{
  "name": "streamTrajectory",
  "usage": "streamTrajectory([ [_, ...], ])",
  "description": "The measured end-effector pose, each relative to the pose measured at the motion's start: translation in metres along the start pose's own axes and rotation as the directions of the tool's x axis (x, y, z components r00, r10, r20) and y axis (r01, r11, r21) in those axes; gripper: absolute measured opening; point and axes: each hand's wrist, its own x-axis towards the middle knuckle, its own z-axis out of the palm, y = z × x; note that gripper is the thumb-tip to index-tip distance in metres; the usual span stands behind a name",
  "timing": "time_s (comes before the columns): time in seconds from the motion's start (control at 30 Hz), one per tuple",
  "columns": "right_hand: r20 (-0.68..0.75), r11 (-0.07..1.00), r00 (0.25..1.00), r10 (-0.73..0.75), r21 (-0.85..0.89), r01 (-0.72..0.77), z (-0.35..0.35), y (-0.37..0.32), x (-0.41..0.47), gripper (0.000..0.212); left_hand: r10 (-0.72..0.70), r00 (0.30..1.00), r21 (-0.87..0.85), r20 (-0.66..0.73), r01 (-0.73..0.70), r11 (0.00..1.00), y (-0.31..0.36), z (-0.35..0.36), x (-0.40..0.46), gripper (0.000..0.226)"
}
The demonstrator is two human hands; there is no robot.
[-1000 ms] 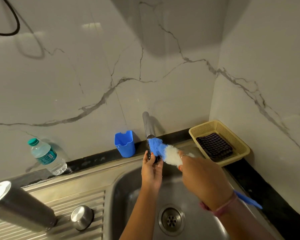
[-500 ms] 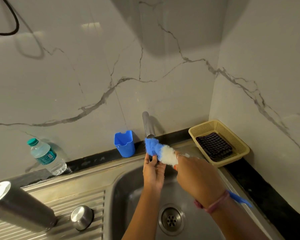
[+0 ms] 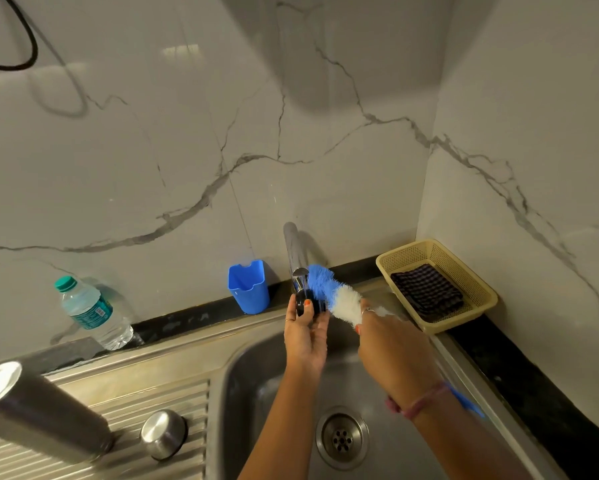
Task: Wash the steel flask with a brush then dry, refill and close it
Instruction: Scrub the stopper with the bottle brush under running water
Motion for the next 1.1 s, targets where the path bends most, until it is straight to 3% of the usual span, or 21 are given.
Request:
streamTrajectory([
  [0.23,0.013,0.994,0.994,-0.111,-0.005,0.111,-0.012,0.008,-0.01,0.035,0.039,0.997,0.024,-0.064,-0.037,0.999,0.001,-0.01,0.003,0.051],
  [0.5,0.051,0.999,0.998,-0.023,-0.045,0.025,0.007,0.0,0.01,0.038,0.014,0.999,0.046,0.041,-0.016,0.999,-0.001,-0.003,-0.001,0.046],
  [0.77,0.059,0.992,0.991,-0.123,0.023,0.122,-0.02,0.016,-0.005,0.041,0.027,0.999,0.017,0.03,-0.028,0.999,0.008,-0.002,0.001,0.045],
  [0.9,0.04,0.998,0.997,-0.06,0.025,0.059,-0.01,0.005,0.004,0.041,0.038,0.998,-0.013,0.049,-0.037,0.999,0.004,0.009,-0.001,0.059],
  [1.1,0.036,0.995,0.995,-0.095,0.04,0.093,-0.007,0.005,-0.001,0.039,0.07,0.998,-0.016,0.003,-0.07,0.997,0.011,0.004,0.001,0.043],
])
